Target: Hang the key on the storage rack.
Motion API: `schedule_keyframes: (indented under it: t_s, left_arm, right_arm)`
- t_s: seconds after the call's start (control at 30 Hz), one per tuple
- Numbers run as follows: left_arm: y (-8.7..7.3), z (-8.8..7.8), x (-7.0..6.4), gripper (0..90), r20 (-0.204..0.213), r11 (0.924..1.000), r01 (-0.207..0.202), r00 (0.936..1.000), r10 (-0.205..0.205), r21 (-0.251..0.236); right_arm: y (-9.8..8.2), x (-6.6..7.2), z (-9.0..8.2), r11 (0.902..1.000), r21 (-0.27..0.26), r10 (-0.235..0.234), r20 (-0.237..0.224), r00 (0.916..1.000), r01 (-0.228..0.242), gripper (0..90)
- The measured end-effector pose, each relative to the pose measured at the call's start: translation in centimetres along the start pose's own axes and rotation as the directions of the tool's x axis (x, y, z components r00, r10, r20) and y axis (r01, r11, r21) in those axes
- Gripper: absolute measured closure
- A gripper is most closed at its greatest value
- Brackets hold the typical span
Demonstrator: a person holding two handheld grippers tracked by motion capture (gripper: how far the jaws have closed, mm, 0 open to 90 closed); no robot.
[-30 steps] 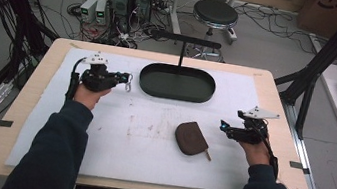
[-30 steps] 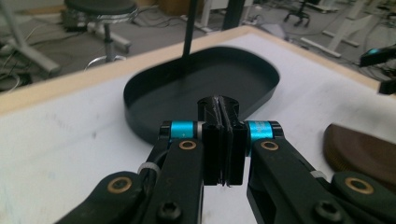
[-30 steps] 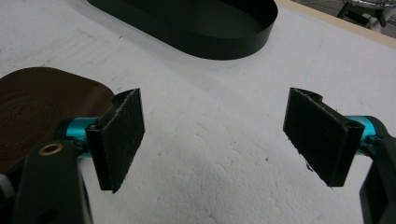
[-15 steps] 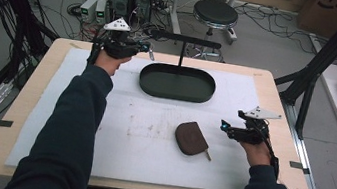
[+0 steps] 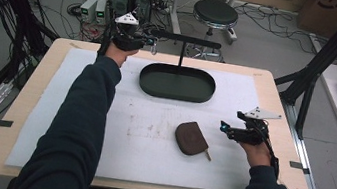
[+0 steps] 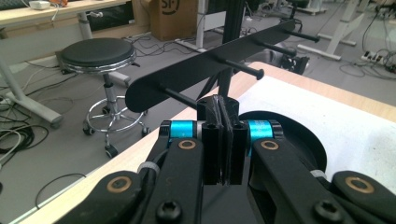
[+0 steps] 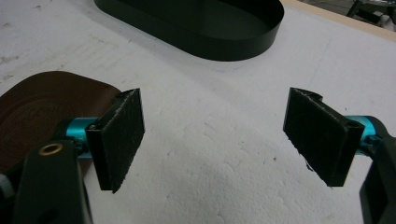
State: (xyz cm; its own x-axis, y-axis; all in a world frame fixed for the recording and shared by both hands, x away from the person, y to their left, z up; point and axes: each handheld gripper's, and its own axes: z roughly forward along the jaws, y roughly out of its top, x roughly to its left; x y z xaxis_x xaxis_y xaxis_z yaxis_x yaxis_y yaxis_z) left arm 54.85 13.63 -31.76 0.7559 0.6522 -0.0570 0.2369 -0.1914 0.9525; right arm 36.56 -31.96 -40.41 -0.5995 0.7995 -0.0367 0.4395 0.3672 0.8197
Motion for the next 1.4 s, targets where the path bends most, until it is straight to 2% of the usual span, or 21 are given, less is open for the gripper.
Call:
schedule_keyframes:
  t_s: [0.13, 0.37, 0.5, 0.53, 0.67, 0.73, 0.8, 0.93, 1.0, 1.07, 1.13, 1.17, 1.23, 1.27, 1.4]
  left_arm:
    - [-0.2, 0.2, 0.3, 87.7, -0.006, 0.9997, 0.01, 0.9999, -0.01, -0.024]
    - [0.5, 0.8, 0.7, 87.5, -0.023, 0.9997, 0.009, 0.9997, -0.01, -0.022]
    - [0.8, 0.9, 1.1, 86.9, -0.059, 0.9995, 0.007, 0.9982, -0.009, -0.03]
    - [0.8, 0.9, 1.1, 81.2, -0.074, 0.9996, 0.008, 0.9972, -0.01, -0.028]
    - [0.5, 1.2, 1.2, 80.7, -0.117, 0.9994, 0.032, 0.9926, -0.033, -0.009]
    - [0.5, 1.0, 1.2, 76.6, -0.136, 0.9989, 0.046, 0.9895, -0.047, -0.014]
    - [0.4, 0.6, 1.1, 74.4, -0.152, 0.999, 0.043, 0.9874, -0.045, -0.012]
    - [-0.2, -1.1, 0.5, 64.4, -0.178, 0.9981, 0.059, 0.9822, -0.061, -0.015]
    - [-0.7, -2.0, 0.1, 58.8, -0.182, 0.9972, 0.068, 0.9806, -0.073, -0.033]
    - [-1.5, -3.4, -0.6, 48.8, -0.184, 0.9933, 0.1, 0.977, -0.109, -0.058]
    - [-2.3, -4.6, -1.2, 41.5, -0.19, 0.9911, 0.111, 0.974, -0.123, -0.073]
    - [-2.7, -5.3, -1.6, 36.2, -0.197, 0.9899, 0.119, 0.9715, -0.132, -0.077]
    - [-3.7, -6.7, -2.5, 23.1, -0.229, 0.9873, 0.131, 0.962, -0.149, -0.089]
    - [-4.2, -7.4, -2.9, 19.1, -0.229, 0.9882, 0.126, 0.9629, -0.143, -0.088]
    - [-6.2, -10.0, -4.4, 18.4, -0.227, 0.9898, 0.101, 0.9663, -0.122, -0.1]
  right_arm:
    - [0.0, 0.0, 0.1, 1.0, 0.006, 0.004, -0.006, 1.0, -0.004, 20.8]
    - [-0.1, 0.1, 0.2, 0.9999, 0.011, 0.004, -0.019, 0.9998, -0.004, 20.8]
    - [-0.1, 0.0, 0.2, 0.9999, 0.015, 0.003, -0.018, 0.9998, -0.003, 20.9]
    - [-0.1, -0.1, 0.3, 0.9999, 0.015, 0.005, -0.018, 0.9998, -0.004, 20.9]
    - [-0.2, 0.0, 0.3, 0.9998, 0.019, 0.006, -0.018, 0.9998, -0.006, 20.9]
    - [-0.2, 0.0, 0.2, 0.9998, 0.018, 0.004, -0.021, 0.9998, -0.004, 20.9]
    - [-0.2, 0.0, 0.2, 0.9998, 0.019, 0.001, -0.023, 0.9997, 0.0, 20.9]
    - [-0.2, 0.1, 0.2, 0.9998, 0.021, -0.001, -0.023, 0.9997, 0.001, 20.9]
    - [-0.2, 0.2, 0.2, 0.9998, 0.02, -0.004, -0.022, 0.9997, 0.004, 20.9]
    - [-0.2, 0.2, 0.2, 0.9998, 0.02, -0.008, -0.021, 0.9997, 0.009, 20.8]
    - [-0.1, 0.2, 0.2, 0.9998, 0.019, -0.009, -0.014, 0.9999, 0.009, 20.8]
    - [-0.1, 0.2, 0.2, 0.9998, 0.019, -0.01, -0.013, 0.9999, 0.01, 20.8]
    - [-0.1, 0.2, 0.4, 0.9998, 0.019, -0.011, -0.014, 0.9998, 0.011, 20.8]
    - [-0.1, 0.2, 0.5, 0.9997, 0.02, -0.01, -0.014, 0.9998, 0.01, 20.8]
    - [0.1, 0.3, 0.8, 0.9996, 0.025, -0.016, -0.009, 0.9998, 0.016, 20.7]
